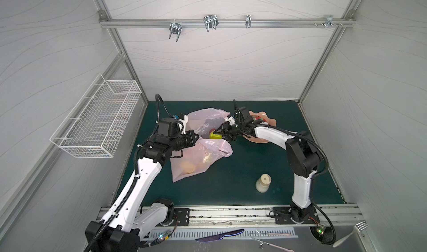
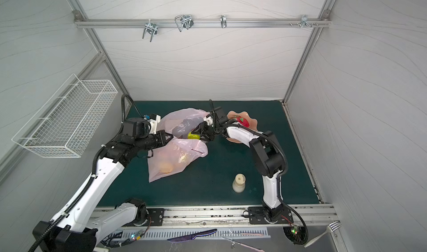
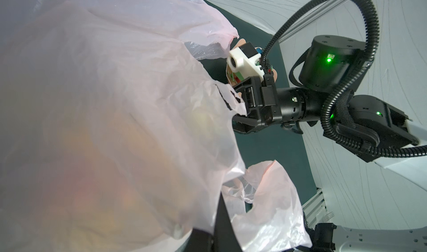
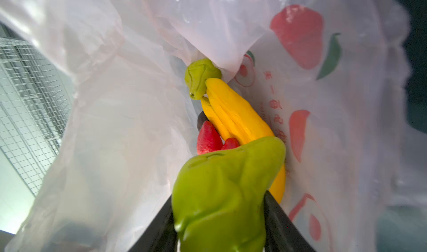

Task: Place the fruits into the plastic bag
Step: Place the fruit in the plastic bag.

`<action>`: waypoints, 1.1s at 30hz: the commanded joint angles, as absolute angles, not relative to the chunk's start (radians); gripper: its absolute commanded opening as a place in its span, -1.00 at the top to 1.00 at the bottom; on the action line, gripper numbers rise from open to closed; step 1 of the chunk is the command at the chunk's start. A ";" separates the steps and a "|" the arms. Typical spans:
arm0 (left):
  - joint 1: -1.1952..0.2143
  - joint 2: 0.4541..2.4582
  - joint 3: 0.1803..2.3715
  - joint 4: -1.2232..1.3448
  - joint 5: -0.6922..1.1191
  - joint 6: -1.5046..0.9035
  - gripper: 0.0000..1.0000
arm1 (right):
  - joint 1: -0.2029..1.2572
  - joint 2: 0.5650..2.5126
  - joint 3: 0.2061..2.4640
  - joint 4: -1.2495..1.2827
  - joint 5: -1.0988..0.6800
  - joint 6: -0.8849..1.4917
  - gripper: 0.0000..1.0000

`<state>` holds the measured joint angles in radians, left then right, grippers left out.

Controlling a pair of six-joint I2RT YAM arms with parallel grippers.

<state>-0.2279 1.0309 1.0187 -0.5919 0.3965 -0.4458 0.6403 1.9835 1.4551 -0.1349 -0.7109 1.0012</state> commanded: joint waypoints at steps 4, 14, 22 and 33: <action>-0.222 1.055 1.052 -0.549 0.395 -0.427 1.00 | 0.706 2.095 1.603 -0.055 -0.754 1.111 0.17; -0.222 1.062 1.059 -0.547 0.384 -0.414 1.00 | 0.785 2.286 1.770 0.077 -0.782 1.289 0.11; -0.222 1.045 1.053 -0.553 0.382 -0.408 1.00 | 0.820 2.376 1.876 0.089 -0.787 1.339 -0.04; -0.223 1.048 1.050 -0.543 0.386 -0.408 1.00 | 0.822 2.366 1.878 0.077 -0.873 1.313 -0.69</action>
<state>-0.2279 1.0554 1.0187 -0.5915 0.3916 -0.4225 0.8219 2.3909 1.8938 0.0711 -0.8413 1.3121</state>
